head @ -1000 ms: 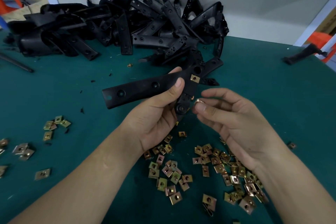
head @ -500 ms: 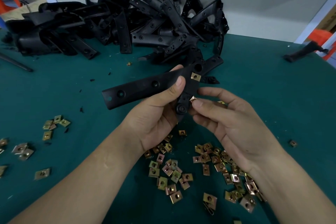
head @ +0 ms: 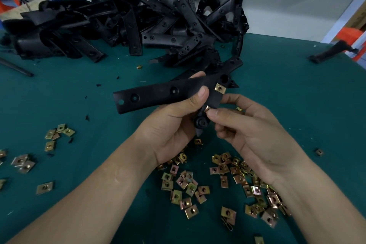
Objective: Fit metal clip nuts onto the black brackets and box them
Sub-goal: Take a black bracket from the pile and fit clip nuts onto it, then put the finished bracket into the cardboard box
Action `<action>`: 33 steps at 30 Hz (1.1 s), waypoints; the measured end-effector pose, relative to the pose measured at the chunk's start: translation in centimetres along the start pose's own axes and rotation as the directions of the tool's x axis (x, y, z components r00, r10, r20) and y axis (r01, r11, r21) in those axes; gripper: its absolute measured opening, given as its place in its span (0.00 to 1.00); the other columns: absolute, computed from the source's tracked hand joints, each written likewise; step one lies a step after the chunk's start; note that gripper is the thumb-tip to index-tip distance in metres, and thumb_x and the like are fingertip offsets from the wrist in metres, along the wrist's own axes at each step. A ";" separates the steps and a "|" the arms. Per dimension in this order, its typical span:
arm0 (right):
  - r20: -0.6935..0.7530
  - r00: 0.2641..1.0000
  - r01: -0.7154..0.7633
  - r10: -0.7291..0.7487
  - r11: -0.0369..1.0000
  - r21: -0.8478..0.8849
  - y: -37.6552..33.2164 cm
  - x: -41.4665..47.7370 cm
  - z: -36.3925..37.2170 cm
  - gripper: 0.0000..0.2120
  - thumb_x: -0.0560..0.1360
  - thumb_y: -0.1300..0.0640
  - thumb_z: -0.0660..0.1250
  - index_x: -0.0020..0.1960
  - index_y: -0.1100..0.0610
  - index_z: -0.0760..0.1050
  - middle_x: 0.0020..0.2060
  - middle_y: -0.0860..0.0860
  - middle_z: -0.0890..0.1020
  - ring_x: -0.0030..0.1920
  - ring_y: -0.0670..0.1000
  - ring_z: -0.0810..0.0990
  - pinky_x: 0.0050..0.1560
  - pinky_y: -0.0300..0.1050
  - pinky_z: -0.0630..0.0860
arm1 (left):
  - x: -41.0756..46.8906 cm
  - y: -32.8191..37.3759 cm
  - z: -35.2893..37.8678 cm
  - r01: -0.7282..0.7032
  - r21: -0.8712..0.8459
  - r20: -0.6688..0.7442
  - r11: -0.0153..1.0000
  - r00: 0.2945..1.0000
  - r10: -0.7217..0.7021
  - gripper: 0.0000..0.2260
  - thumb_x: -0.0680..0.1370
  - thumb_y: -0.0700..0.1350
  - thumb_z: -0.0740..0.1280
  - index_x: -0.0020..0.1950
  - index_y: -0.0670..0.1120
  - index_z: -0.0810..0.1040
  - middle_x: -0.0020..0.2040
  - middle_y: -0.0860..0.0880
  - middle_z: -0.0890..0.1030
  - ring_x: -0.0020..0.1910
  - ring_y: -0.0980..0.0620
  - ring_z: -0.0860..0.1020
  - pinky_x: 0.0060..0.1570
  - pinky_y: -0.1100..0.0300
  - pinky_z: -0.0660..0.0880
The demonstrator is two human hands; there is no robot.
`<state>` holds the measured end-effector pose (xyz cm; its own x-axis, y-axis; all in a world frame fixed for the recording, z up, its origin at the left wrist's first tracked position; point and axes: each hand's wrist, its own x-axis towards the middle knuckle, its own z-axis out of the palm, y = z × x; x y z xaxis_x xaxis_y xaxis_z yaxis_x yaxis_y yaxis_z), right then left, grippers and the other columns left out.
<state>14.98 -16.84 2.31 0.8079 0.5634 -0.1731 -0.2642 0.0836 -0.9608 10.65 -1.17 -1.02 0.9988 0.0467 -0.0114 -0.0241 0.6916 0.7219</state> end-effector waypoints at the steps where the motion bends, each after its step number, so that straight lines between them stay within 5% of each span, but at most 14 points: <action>1: 0.003 1.000 -0.002 0.002 1.000 0.002 0.1 0.0 0.0 0.19 0.62 0.57 0.78 0.52 0.55 0.82 0.35 0.49 0.82 0.33 0.44 0.77 0.33 0.36 0.74 | 0.0 -0.1 0.1 0.002 0.001 0.001 1.000 1.000 -0.002 0.27 0.73 0.45 0.73 0.73 0.49 0.74 0.64 0.45 0.82 0.58 0.50 0.82 0.58 0.56 0.79; 7: 0.041 0.999 -0.013 0.013 1.000 0.005 0.2 -0.1 -0.1 0.19 0.65 0.57 0.77 0.56 0.57 0.82 0.35 0.48 0.79 0.31 0.43 0.73 0.29 0.35 0.69 | -0.1 0.2 0.3 -0.012 0.025 0.015 1.000 1.000 0.012 0.27 0.74 0.46 0.72 0.74 0.50 0.73 0.65 0.45 0.81 0.60 0.49 0.81 0.63 0.53 0.77; 14: 0.026 0.998 0.061 -0.062 0.997 0.047 0.4 0.1 0.0 0.17 0.67 0.58 0.74 0.56 0.59 0.84 0.48 0.52 0.84 0.48 0.46 0.81 0.49 0.37 0.79 | -0.1 0.1 0.2 -0.053 0.050 -0.009 0.997 0.999 0.054 0.25 0.76 0.43 0.70 0.73 0.52 0.73 0.66 0.45 0.81 0.67 0.46 0.78 0.69 0.50 0.74; 20: 0.007 0.996 0.086 -0.088 0.985 0.148 0.0 0.2 -0.1 0.13 0.71 0.60 0.72 0.55 0.55 0.84 0.51 0.53 0.83 0.46 0.47 0.80 0.42 0.36 0.76 | -0.1 0.8 0.6 -0.014 -0.010 -0.057 1.000 0.998 0.013 0.20 0.78 0.48 0.68 0.70 0.53 0.78 0.63 0.47 0.82 0.52 0.52 0.81 0.52 0.58 0.80; 24: -0.113 0.985 0.148 -0.130 0.975 0.164 -1.4 0.1 -0.9 0.13 0.70 0.61 0.72 0.55 0.55 0.84 0.51 0.52 0.84 0.43 0.45 0.81 0.38 0.34 0.75 | -0.5 2.5 0.1 -0.057 -0.092 -0.100 0.994 0.994 0.048 0.15 0.79 0.48 0.69 0.66 0.50 0.82 0.63 0.44 0.82 0.56 0.46 0.83 0.53 0.55 0.81; 28: -0.232 0.958 0.192 -0.168 0.978 0.085 -4.0 -0.5 -2.3 0.12 0.70 0.62 0.73 0.52 0.53 0.86 0.47 0.50 0.86 0.43 0.43 0.82 0.37 0.33 0.75 | -0.6 3.2 -0.3 -0.199 0.006 -0.244 0.980 0.950 0.195 0.10 0.74 0.41 0.72 0.55 0.47 0.87 0.54 0.45 0.86 0.54 0.46 0.85 0.50 0.57 0.82; 33: -0.321 0.913 0.244 -0.252 0.967 -0.068 -5.5 -3.8 -3.6 0.13 0.73 0.65 0.74 0.48 0.47 0.87 0.45 0.50 0.87 0.44 0.44 0.84 0.44 0.34 0.79 | -1.0 2.6 1.4 -0.185 0.257 -0.166 0.949 0.959 0.232 0.13 0.73 0.38 0.71 0.57 0.45 0.84 0.57 0.44 0.85 0.56 0.46 0.84 0.51 0.59 0.82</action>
<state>15.28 -22.39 7.49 0.9731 0.2297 0.0151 -0.0231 0.1626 -0.9864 9.64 -0.40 1.88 0.9449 0.3246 0.0419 -0.1972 0.4624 0.8644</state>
